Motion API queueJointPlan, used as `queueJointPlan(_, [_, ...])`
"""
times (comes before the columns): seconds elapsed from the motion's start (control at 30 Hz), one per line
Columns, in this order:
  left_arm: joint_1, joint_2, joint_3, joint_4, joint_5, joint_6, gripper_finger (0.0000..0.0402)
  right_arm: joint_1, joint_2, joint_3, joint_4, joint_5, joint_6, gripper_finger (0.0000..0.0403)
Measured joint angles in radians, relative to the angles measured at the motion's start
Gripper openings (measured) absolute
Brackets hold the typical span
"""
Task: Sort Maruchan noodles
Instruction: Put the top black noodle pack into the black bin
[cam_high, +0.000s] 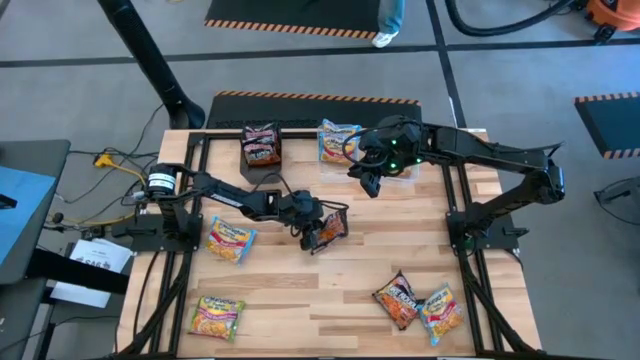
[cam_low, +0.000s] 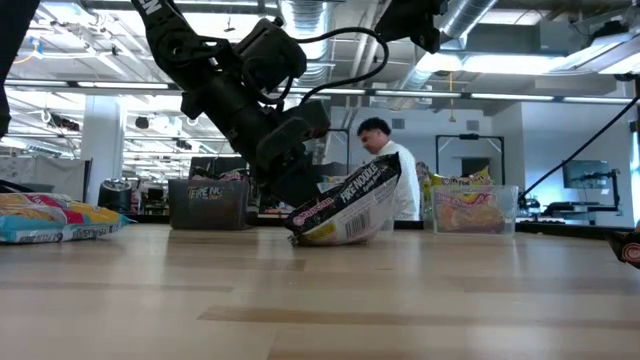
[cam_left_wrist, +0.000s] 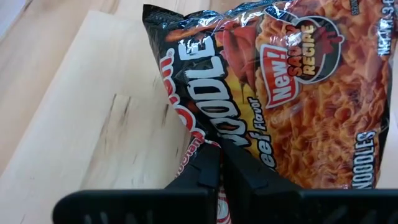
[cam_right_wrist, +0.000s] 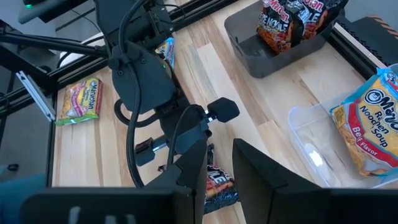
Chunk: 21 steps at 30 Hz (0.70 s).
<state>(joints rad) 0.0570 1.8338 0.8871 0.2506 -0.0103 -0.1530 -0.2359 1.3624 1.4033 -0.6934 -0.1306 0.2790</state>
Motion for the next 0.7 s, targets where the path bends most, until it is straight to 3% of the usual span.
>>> queueJointPlan(0.4, [0.0, -0.101, 0.014, -0.145, -0.035, 0.102, 0.0, -0.001, 0.0, 0.0, 0.01, 0.0, -0.026, 0.0103])
queueJointPlan(0.7, [0.008, -0.205, 0.014, -0.269, -0.143, 0.189, 0.0, -0.001, 0.0, 0.0, 0.066, 0.0, -0.026, 0.0103])
